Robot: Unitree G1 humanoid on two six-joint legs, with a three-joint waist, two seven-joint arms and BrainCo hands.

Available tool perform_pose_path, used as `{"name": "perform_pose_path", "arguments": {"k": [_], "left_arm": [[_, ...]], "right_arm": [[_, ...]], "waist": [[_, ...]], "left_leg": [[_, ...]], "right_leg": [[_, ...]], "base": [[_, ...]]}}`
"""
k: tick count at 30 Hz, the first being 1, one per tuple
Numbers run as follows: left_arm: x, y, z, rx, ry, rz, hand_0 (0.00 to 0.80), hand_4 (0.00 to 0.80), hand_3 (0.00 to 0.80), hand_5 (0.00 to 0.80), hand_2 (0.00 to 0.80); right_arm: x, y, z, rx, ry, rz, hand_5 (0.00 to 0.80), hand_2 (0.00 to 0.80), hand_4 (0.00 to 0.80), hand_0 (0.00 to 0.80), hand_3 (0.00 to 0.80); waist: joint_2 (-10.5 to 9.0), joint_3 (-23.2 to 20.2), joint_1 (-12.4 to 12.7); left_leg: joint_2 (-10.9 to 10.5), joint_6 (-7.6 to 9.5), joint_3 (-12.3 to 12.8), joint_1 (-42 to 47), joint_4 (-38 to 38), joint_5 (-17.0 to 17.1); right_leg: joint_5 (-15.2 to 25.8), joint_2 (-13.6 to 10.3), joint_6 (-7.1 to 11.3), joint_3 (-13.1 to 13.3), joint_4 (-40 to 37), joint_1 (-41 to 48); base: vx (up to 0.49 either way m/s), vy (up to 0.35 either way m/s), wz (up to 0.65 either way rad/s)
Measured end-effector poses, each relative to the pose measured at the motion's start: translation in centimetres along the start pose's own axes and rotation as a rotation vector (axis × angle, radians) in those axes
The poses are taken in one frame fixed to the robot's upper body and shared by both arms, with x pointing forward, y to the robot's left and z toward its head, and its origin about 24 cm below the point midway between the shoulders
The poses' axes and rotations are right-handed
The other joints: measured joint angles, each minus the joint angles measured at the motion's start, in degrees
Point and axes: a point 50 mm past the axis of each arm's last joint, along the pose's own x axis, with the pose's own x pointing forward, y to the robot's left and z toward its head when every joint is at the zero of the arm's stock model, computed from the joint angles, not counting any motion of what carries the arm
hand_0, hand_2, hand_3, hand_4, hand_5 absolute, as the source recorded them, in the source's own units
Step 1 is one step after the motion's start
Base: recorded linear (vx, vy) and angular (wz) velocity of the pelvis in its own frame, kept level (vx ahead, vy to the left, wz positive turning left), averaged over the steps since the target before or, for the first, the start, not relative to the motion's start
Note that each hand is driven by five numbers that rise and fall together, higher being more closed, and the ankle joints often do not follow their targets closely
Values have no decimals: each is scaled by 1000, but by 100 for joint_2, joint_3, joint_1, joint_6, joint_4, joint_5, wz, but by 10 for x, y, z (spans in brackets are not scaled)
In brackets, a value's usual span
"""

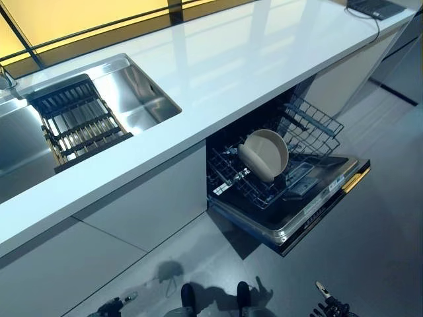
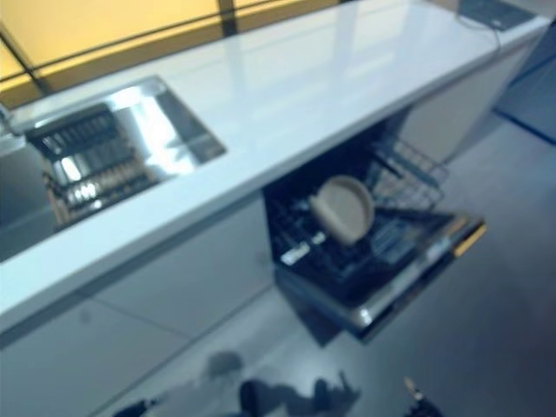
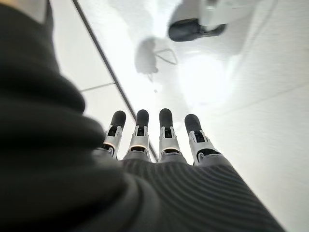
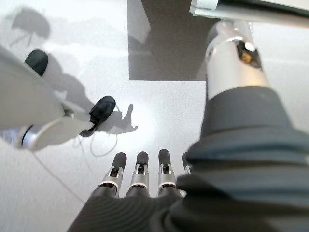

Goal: Take plates into dishwasher

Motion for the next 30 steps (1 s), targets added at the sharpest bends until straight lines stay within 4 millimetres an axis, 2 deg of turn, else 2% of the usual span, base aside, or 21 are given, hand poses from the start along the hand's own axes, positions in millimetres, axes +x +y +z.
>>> {"name": "perform_pose_path", "arguments": {"k": [3, 7, 12, 19, 25, 30], "left_arm": [[-1, 2, -7, 2, 15, -5, 0, 0, 0, 0, 0], [-1, 0, -2, 4, -12, -18, 0, 0, 0, 0, 0], [0, -2, 4, 4, -41, -24, 0, 0, 0, 0, 0], [-1, -1, 1, -35, -37, -22, 0, 0, 0, 0, 0], [1, -7, 16, -68, -83, -46, 0, 0, 0, 0, 0], [1, -11, 28, -95, -118, -63, 0, 0, 0, 0, 0]], "right_arm": [[0, 5, 8, 84, -46, 25, 0, 0, 0, 0, 0], [1, 25, 21, 137, -93, 93, 0, 0, 0, 0, 0], [-1, 44, 47, 163, -179, 128, 0, 0, 0, 0, 0], [-8, 39, 77, 175, -274, 120, 0, 0, 0, 0, 0], [-20, 54, 115, 160, -368, 146, 0, 0, 0, 0, 0], [-32, 87, 141, 148, -437, 259, 0, 0, 0, 0, 0]], "waist": [[6, 3, -3], [46, 25, -2], [291, 163, -1], [580, 369, -14], [664, 634, -34], [746, 912, -28]], "left_leg": [[0, -51, -5, 145, -124, 35], [-17, -70, -3, 184, -135, 38], [-18, -71, 1, 187, -134, 37], [-5, -76, -4, 171, -146, 35], [-2, -78, -87, -157, 34, 41], [-69, -78, -182, -319, 214, 39]], "right_leg": [[21, 16, -15, -34, -94, 137], [10, 21, -17, -42, -102, 169], [8, 17, -19, -42, -86, 165], [-27, 28, -36, -44, -31, 119], [-255, 19, -45, -84, 507, -349], [-729, -112, -54, -174, 1437, -791]], "base": [[-8, -3, 1], [-36, 5, 0], [-27, -4, 0], [10, -46, 0], [1, -66, 6], [13, -22, 16]]}}
